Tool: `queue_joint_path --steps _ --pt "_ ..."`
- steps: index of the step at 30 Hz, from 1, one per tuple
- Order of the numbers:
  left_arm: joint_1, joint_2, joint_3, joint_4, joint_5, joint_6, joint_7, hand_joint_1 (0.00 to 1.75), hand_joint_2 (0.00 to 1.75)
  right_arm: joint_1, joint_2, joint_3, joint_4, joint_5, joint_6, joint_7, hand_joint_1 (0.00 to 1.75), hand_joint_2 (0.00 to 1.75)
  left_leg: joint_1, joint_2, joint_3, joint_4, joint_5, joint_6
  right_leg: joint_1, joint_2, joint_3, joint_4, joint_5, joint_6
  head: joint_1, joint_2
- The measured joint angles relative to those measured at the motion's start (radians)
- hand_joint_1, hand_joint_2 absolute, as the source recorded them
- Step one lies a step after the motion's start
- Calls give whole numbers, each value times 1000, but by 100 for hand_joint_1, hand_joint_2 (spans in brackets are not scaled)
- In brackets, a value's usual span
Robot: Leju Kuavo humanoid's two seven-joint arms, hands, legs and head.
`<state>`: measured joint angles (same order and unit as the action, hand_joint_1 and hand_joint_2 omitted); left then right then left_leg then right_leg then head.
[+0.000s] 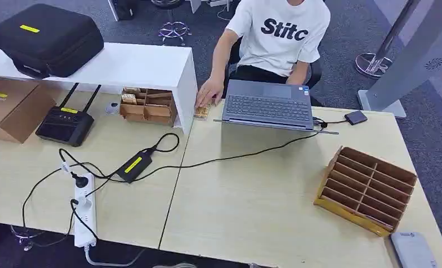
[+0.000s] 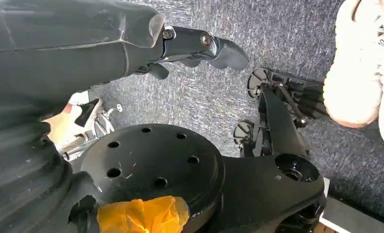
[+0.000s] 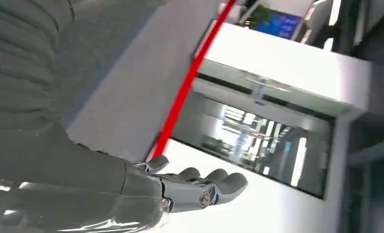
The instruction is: Pass the card to the sensor for recognition and then transmit it.
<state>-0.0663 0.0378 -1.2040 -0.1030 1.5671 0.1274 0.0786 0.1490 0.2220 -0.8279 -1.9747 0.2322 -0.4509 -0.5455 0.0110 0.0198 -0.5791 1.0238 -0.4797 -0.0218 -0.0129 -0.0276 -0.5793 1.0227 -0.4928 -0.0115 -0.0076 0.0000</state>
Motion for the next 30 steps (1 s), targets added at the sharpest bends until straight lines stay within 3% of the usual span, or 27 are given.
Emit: queue_joint_path --steps 14,20,25,30 --pt "2 -24 52 14 0 7 -17 0 175 20 13 304 -349 229 -162 -102 0 175 0 0 0 0 0 0 0 0 0 0 0 0 0 0" --pt "2 -45 91 16 2 9 -29 0 175 101 21 419 -406 274 -221 -142 0 175 0 0 0 0 0 0 0 0 0 0 0 0 0 0" --pt "3 -60 112 17 3 3 -40 0 175 137 29 484 -392 345 -113 -139 0 175 0 0 -1 0 0 0 0 0 0 0 0 0 0 0" --pt "3 -63 113 17 3 -2 -44 0 175 117 10 563 -345 466 -45 -72 0 175 0 -1 -1 0 0 0 0 -1 0 0 0 0 0 0"
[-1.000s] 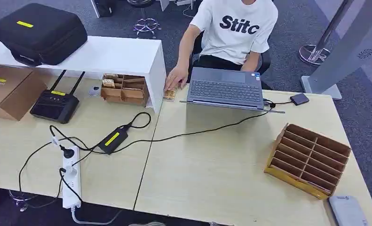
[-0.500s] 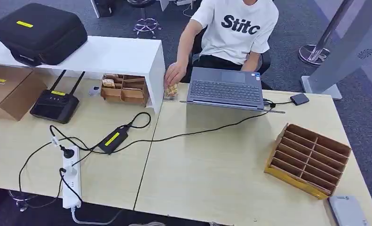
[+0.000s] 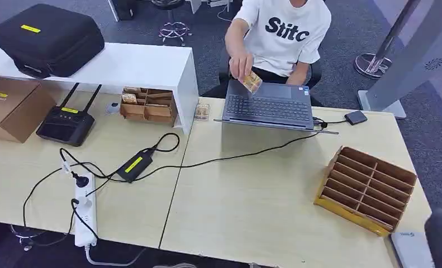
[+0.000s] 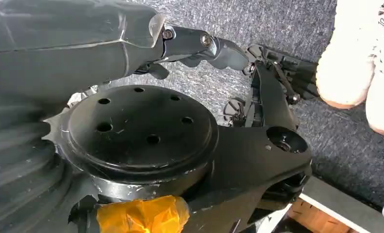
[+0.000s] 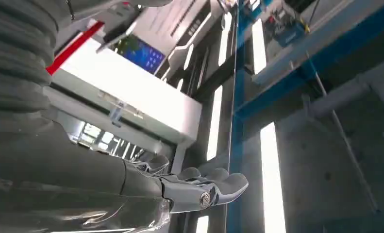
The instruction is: Pass the card to the sensor for recognition and then transmit it.
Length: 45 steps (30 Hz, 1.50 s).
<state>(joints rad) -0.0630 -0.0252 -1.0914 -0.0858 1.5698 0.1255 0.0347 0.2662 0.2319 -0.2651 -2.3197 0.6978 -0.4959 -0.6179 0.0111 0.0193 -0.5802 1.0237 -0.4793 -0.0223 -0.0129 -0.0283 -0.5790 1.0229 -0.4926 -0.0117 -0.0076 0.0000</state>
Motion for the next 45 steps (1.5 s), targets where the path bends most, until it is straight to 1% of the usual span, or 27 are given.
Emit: queue_joint_path --steps 3,8,10,20,24,29,36,39,45 --pt "0 0 0 0 0 -3 -1 0 175 -27 -23 39 34 55 36 45 0 175 0 0 0 0 0 0 0 0 0 0 0 0 0 0" --pt "0 2 0 1 -2 -9 0 0 175 -111 -64 106 127 127 101 127 0 175 0 -1 1 0 0 0 0 0 0 0 0 0 0 0" --pt "-1 3 0 1 -3 -10 0 0 175 -137 -74 124 154 145 118 148 0 175 0 -1 0 0 0 0 0 -1 0 0 0 0 0 0" --pt "-3 17 -2 1 -11 -21 14 0 175 -344 -130 245 372 272 218 292 0 175 0 -1 0 0 2 0 0 0 0 0 1 0 0 0" --pt "-3 24 -11 1 -15 -28 21 0 175 -439 -139 276 477 312 248 345 0 175 0 -1 1 0 2 -1 0 0 0 1 1 0 0 0" --pt "-4 32 -32 1 -18 -33 30 0 175 -560 -141 293 625 360 275 408 0 175 0 -1 1 0 3 0 0 0 0 1 1 0 0 0" --pt "-6 44 -66 1 -18 -42 37 0 175 -715 -141 297 806 441 303 494 0 175 0 -1 1 1 3 0 0 0 0 1 1 0 0 0" --pt "-5 46 -72 1 -18 -43 42 0 175 -736 -140 297 831 471 308 515 0 175 0 -3 0 1 3 0 0 -2 0 1 1 0 0 0" --pt "-10 55 -102 1 -14 -50 52 0 175 -851 -128 297 960 558 326 577 0 175 0 -2 0 1 3 0 0 0 -1 1 1 0 0 0"
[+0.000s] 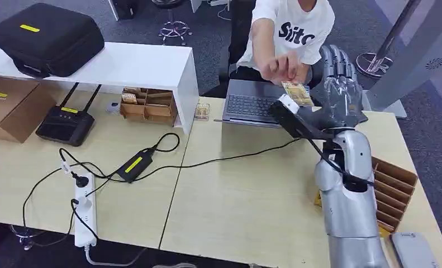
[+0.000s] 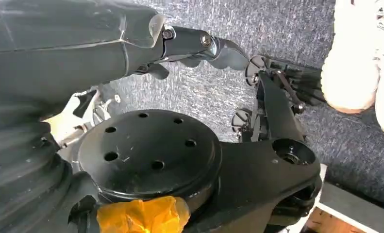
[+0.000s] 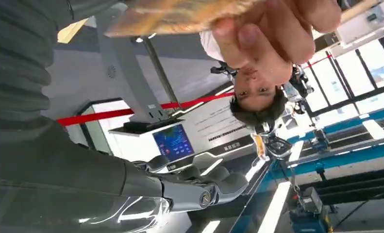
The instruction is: Pass the card to the sensor for recognition and then transmit it.
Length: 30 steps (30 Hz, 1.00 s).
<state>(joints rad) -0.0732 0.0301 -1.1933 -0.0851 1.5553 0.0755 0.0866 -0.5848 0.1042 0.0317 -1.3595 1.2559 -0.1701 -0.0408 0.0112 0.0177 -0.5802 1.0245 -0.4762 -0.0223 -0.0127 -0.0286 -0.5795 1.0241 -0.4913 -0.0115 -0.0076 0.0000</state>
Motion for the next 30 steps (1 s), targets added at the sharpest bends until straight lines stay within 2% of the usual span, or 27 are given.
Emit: queue_joint_path --steps 4,5,6,9,18,30 --pt "-5 6 -22 0 5 -4 8 0 175 -66 10 0 87 65 5 45 2 175 0 0 0 0 1 0 0 0 0 0 0 0 0 0" --pt "-6 8 -27 0 5 -5 11 0 175 -80 12 0 105 80 6 55 110 175 0 0 0 0 1 0 0 0 0 0 0 0 0 0" --pt "-8 9 -32 0 6 -6 12 0 175 -95 14 0 124 98 8 66 175 175 0 0 0 0 1 0 0 0 0 0 0 0 0 0" --pt "-13 13 -45 0 11 -9 14 0 175 -113 20 0 153 122 2 66 175 175 0 0 0 0 1 0 0 0 0 0 0 0 0 0" --pt "-16 16 -61 0 14 -12 13 0 175 -111 26 -1 148 88 -18 -5 175 175 0 0 0 0 1 0 0 0 0 0 0 0 0 0" --pt "-16 18 -74 0 14 -12 13 0 175 -110 28 -1 134 83 -21 -14 175 175 0 0 0 0 1 0 0 0 0 0 0 0 0 0"
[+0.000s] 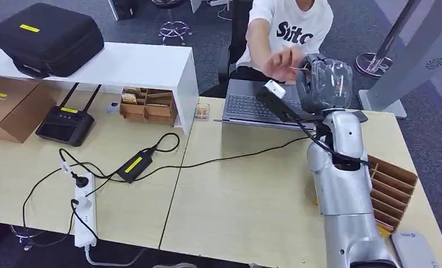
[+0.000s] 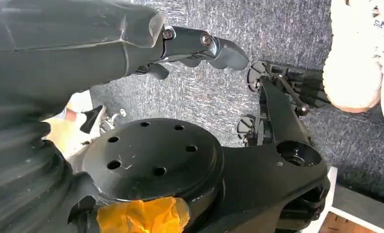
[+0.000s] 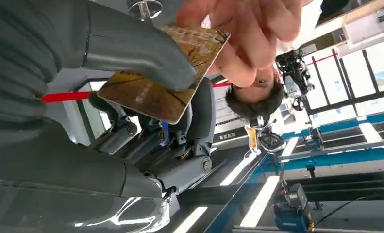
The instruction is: Pass the card to the sensor for recognition and then transmit it.
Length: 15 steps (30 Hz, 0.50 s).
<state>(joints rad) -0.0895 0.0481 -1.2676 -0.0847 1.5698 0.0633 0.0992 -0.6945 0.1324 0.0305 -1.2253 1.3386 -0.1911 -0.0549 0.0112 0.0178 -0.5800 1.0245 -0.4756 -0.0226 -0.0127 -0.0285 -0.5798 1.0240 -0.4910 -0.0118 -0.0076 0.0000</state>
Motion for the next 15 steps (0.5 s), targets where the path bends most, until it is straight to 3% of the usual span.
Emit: queue_joint_path --steps 9,15 --pt "0 1 0 0 0 0 -1 0 175 5 0 0 -1 -49 -2 -33 175 175 0 0 0 0 0 0 0 0 0 0 0 0 0 0" --pt "0 0 0 0 0 13 -2 0 175 33 17 -37 -47 -376 145 -107 175 175 0 0 0 0 0 0 0 0 0 0 0 0 0 0"
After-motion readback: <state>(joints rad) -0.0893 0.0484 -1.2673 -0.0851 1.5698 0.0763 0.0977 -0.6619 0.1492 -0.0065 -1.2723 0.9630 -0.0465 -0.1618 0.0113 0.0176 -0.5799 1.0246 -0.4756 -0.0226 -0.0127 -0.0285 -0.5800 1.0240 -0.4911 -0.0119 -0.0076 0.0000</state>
